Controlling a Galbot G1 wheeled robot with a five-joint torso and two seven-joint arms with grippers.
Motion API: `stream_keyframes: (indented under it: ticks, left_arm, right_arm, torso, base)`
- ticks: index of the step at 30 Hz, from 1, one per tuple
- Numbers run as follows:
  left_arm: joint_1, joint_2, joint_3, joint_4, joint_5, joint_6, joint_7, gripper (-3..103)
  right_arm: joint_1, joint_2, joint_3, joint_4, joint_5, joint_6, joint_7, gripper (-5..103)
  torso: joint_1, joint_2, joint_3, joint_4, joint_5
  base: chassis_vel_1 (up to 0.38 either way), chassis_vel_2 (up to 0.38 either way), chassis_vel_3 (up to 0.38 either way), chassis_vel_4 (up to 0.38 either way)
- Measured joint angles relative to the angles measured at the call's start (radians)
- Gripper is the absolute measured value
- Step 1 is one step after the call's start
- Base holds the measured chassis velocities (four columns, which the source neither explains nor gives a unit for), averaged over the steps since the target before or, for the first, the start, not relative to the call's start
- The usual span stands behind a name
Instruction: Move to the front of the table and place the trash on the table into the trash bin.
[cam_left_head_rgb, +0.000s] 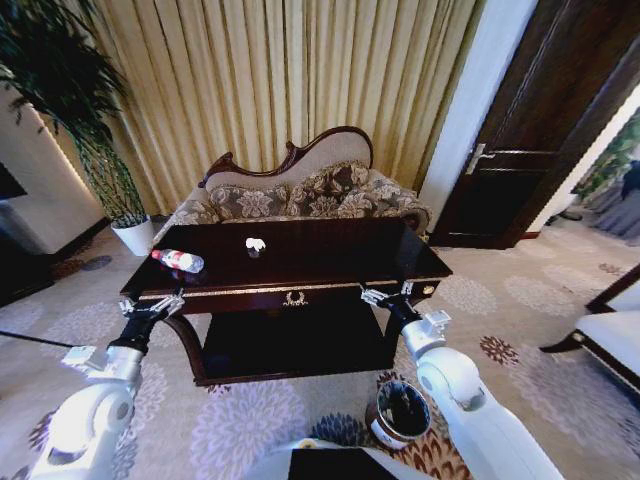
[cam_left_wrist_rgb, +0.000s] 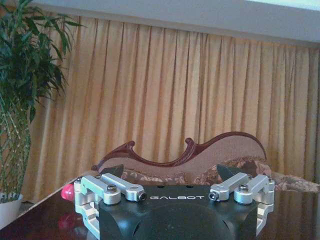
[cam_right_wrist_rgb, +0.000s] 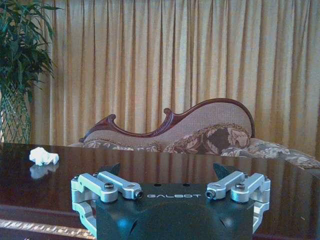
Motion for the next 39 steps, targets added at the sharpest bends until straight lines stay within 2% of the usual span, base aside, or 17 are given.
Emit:
stream_keyframes:
  ticks: [5, 22, 26, 33, 39]
  left_arm:
    - [-0.001, -0.004, 0.004, 0.007, 0.002, -0.001, 0.000, 100]
    - [0.006, -0.005, -0.001, 0.005, 0.001, -0.004, 0.000, 100]
    - [0.017, -0.006, -0.013, -0.014, 0.009, 0.018, -0.019, 100]
    - [0.062, -0.022, -0.053, -0.039, 0.022, 0.031, -0.023, 100]
    - [0.114, -0.046, -0.124, -0.069, 0.023, 0.049, -0.033, 100]
  right_arm:
    - [-0.018, -0.002, 0.003, 0.009, -0.040, 0.001, 0.000, 100]
    - [-0.014, -0.009, -0.018, 0.027, -0.043, -0.006, 0.000, 100]
    - [0.017, -0.028, -0.036, 0.015, -0.032, -0.013, 0.000, 100]
    - [0.105, -0.062, -0.061, -0.009, 0.058, -0.054, 0.000, 100]
    - [0.208, -0.120, -0.138, -0.044, 0.140, -0.070, 0.000, 100]
  torso:
    - [0.000, 0.000, 0.000, 0.0000, -0.0001]
    - [0.000, 0.000, 0.000, -0.0001, 0.0000]
    - [0.000, 0.000, 0.000, 0.0000, 0.0000]
    - [0.000, 0.000, 0.000, 0.0001, -0.0001]
    - [0.000, 0.000, 0.000, 0.0003, 0.0001]
  base:
    - [-0.134, 0.130, 0.146, -0.130]
    - [-0.017, 0.019, 0.020, -0.024]
    - [0.000, 0.000, 0.000, 0.000]
    - [0.000, 0.000, 0.000, 0.000]
    - [0.000, 0.000, 0.000, 0.000]
